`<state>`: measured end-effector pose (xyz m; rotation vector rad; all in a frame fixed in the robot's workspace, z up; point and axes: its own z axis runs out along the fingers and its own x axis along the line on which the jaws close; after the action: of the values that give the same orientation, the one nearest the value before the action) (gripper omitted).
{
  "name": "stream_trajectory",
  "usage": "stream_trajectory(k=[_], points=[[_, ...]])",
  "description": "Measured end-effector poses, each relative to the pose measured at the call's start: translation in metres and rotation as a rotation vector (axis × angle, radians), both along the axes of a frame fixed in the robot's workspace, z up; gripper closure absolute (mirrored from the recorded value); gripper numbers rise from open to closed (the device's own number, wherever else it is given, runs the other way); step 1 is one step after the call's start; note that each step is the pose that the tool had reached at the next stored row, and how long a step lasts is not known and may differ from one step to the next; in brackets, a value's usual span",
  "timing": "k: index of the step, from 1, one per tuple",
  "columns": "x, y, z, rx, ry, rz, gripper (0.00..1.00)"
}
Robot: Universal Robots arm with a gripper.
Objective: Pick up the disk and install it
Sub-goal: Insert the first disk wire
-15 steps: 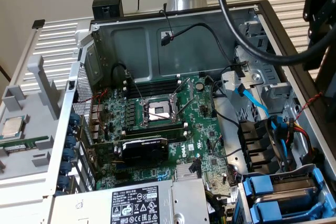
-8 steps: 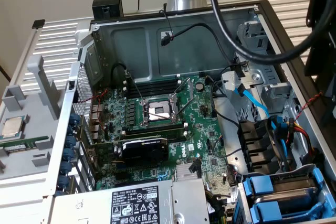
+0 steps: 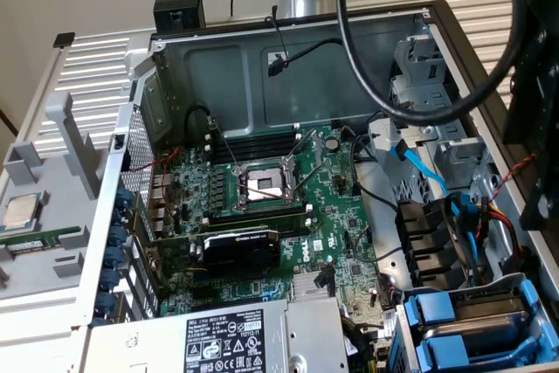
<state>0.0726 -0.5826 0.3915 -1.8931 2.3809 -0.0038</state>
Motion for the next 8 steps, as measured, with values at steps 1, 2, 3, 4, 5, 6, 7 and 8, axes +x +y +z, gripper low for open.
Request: stream_trajectory(k=[1, 2, 3, 4, 5, 6, 7, 8], points=[[-0.002, 0.0001, -0.0015, 0.0001, -0.0001, -0.003, 0.29], [-0.005, 0.0001, -0.0021, 0.0002, -0.0004, -0.004, 0.29], [-0.007, 0.0001, -0.0021, 0.0, -0.0015, -0.004, 0.29], [-0.01, 0.0001, -0.0022, 0.0001, -0.0043, -0.004, 0.29], [-0.012, 0.0003, -0.0022, 0.0001, -0.0073, -0.004, 0.29], [-0.013, 0.0008, -0.0023, 0.0001, -0.0105, -0.004, 0.29], [-0.014, 0.0014, -0.0025, 0.0002, -0.0151, -0.005, 0.29], [-0.014, 0.0019, -0.0028, 0.0001, -0.0209, -0.006, 0.29]])
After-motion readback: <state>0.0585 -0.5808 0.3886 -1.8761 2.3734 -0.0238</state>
